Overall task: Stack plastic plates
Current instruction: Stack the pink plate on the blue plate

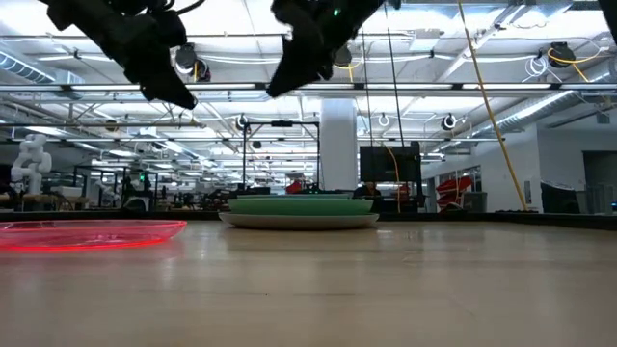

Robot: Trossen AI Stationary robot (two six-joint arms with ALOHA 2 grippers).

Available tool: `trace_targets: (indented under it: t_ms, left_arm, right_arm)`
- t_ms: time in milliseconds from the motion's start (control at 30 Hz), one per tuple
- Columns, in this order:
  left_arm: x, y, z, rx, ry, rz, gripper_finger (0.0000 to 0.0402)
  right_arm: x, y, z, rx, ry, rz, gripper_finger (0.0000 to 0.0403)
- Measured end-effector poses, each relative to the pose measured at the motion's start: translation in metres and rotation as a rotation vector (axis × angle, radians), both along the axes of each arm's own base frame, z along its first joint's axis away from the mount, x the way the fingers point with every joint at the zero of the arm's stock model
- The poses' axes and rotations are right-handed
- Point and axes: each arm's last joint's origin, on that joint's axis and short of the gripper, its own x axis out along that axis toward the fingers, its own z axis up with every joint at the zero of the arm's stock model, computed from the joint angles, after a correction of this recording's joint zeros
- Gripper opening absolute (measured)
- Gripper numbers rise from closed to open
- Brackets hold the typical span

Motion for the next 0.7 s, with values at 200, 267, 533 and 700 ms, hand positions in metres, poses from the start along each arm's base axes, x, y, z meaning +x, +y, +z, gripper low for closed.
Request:
trace_targets:
  t_ms: [200,267,533,700]
  left_arm:
    - [0.005,-0.015,0.0,-0.03,-0.006,-0.065,0.0124]
    - [0.006,-0.019,0.0,-0.048,-0.009,-0.074,0.0124]
    - [0.007,-0.034,-0.002,-0.144,0.015,-0.086,0.0124]
    - [0.005,-0.038,-0.005,-0.198,0.048,-0.07,0.0124]
  right_arm:
    - [-0.017,0.03,-0.012,-0.059,-0.152,0.122,0.0079]
    - [-0.027,0.034,-0.017,-0.078,-0.219,0.148,0.0079]
    - [-0.093,0.021,-0.022,-0.182,-0.37,0.204,0.0079]
    - [-0.133,0.001,-0.006,-0.269,-0.498,0.14,0.0079]
